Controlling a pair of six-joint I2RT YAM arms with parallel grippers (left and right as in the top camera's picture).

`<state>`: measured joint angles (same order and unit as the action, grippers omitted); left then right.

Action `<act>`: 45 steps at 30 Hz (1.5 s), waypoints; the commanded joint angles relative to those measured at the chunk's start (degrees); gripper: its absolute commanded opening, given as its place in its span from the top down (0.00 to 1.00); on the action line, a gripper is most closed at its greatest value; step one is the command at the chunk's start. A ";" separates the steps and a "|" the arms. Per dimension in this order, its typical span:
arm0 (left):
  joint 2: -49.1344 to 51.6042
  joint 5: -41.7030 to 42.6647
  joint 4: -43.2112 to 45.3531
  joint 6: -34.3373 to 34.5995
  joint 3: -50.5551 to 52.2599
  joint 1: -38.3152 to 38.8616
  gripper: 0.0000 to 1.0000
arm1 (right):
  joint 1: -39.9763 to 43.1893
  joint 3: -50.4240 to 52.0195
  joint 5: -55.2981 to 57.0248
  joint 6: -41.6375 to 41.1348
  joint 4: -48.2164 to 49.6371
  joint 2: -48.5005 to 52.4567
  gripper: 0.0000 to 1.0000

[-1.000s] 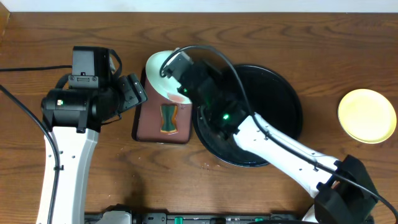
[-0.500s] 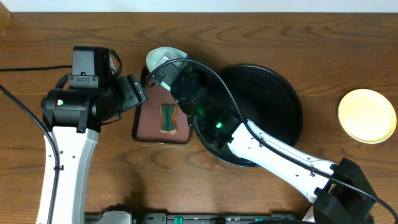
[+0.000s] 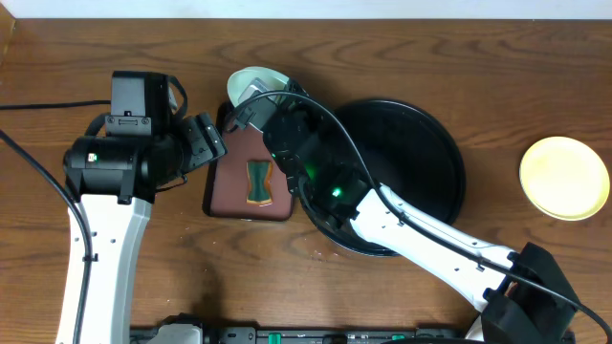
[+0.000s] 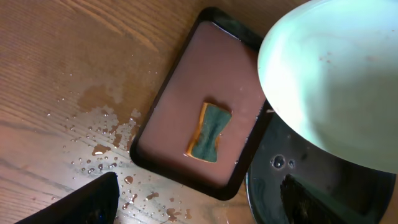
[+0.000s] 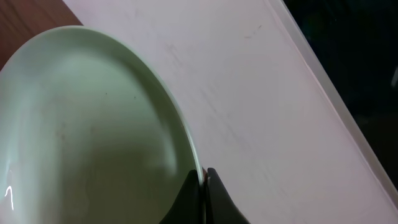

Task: Clean dirty plates on tray and stack at the side
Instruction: 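Lift the pale green plate with the right gripper and tilt it to drain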

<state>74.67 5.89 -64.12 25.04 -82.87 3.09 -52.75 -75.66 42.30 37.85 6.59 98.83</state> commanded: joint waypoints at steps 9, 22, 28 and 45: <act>-0.09 0.11 -0.15 -0.39 -0.83 -0.17 0.16 | 1.55 -0.33 3.98 -10.25 -3.67 -1.64 0.99; -0.09 0.11 -0.15 -0.39 -0.83 -0.17 0.16 | -0.11 -0.33 1.22 -14.32 -10.43 -2.54 0.99; -0.09 0.11 -0.15 -0.39 -0.83 -0.17 0.16 | -0.17 -0.33 -2.49 -16.57 -12.37 -2.73 0.99; -0.09 0.11 -0.15 -0.39 -0.83 -0.17 0.16 | 0.04 -0.33 -2.97 -18.73 -12.44 -2.86 0.99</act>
<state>74.67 5.89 -64.12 25.06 -82.87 3.09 -52.53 -75.59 39.38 22.04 -5.93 97.21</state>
